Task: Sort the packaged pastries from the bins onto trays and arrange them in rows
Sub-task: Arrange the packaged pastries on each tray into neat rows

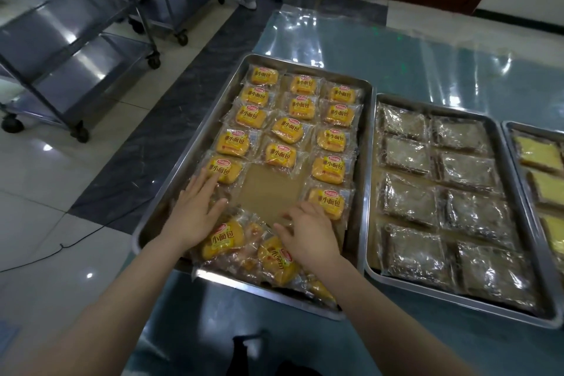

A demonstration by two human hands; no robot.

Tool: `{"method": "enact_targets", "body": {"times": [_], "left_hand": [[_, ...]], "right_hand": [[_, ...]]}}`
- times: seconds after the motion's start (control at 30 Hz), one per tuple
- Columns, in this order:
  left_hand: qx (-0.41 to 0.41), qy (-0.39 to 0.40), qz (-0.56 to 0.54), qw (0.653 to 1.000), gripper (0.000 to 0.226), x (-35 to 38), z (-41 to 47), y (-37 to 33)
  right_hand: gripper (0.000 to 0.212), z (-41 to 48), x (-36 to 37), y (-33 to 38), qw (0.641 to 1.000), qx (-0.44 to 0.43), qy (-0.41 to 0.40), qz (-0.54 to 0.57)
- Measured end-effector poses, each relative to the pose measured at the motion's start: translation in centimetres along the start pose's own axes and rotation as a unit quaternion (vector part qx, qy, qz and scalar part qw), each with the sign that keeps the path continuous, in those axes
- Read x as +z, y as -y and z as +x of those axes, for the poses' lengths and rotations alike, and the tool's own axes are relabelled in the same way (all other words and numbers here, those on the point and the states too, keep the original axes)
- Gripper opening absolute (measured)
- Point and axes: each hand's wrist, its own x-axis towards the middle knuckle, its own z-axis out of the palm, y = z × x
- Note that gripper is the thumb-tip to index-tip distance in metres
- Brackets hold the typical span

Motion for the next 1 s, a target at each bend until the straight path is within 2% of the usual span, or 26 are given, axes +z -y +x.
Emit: {"method": "enact_targets", "body": {"times": [0.07,0.17,0.27,0.43,0.5,0.6,0.67,0.77,0.8,0.87,0.93,1.0], "left_hand": [[0.007,-0.015,-0.004,1.0,0.06,-0.4,-1.5,0.6],[-0.017,0.01,-0.003,1.0,0.059,-0.3,-3.2,1.4],[-0.048,0.046,0.031,0.997,0.066,0.1,-4.1,2.3],[-0.052,0.042,0.068,0.995,0.077,0.8,-4.2,2.7],[-0.054,0.029,0.078,0.995,0.075,1.2,-4.2,2.8],[-0.057,0.04,0.099,0.993,0.072,1.4,-3.9,2.9],[-0.057,0.066,0.111,0.99,0.073,1.3,-3.6,3.0],[-0.058,0.073,0.115,0.989,0.072,1.4,-3.5,3.0],[-0.058,0.069,0.115,0.989,0.071,1.5,-3.5,3.0],[-0.056,0.064,0.115,0.99,0.071,1.5,-3.5,3.1],[-0.055,0.062,0.113,0.99,0.072,1.6,-3.6,3.1],[-0.056,0.066,0.113,0.99,0.072,1.5,-3.6,3.0]], "right_hand": [[0.044,0.3,0.1,1.9,0.997,-0.019,0.056,0.056],[0.049,0.9,0.6,4.6,0.988,-0.044,0.122,0.08],[0.055,1.3,1.4,6.4,0.986,-0.031,0.136,0.093],[0.053,1.3,1.1,6.1,0.952,0.034,0.13,0.273],[0.045,1.4,0.6,5.2,0.932,0.05,0.09,0.348],[0.039,2.5,-0.5,3.1,0.9,0.127,-0.057,0.414],[0.035,3.5,-0.6,1.8,0.908,0.167,-0.1,0.372],[0.039,4.1,0.7,1.1,0.962,0.154,-0.063,0.214],[0.042,4.1,1.2,1.2,0.981,0.124,-0.08,0.124],[0.054,4.2,1.9,1.2,0.994,0.017,-0.106,-0.03],[0.069,4.7,2.4,0.9,0.994,-0.077,-0.026,-0.078],[0.072,5.3,2.9,0.5,0.987,-0.111,0.064,-0.099]]}}
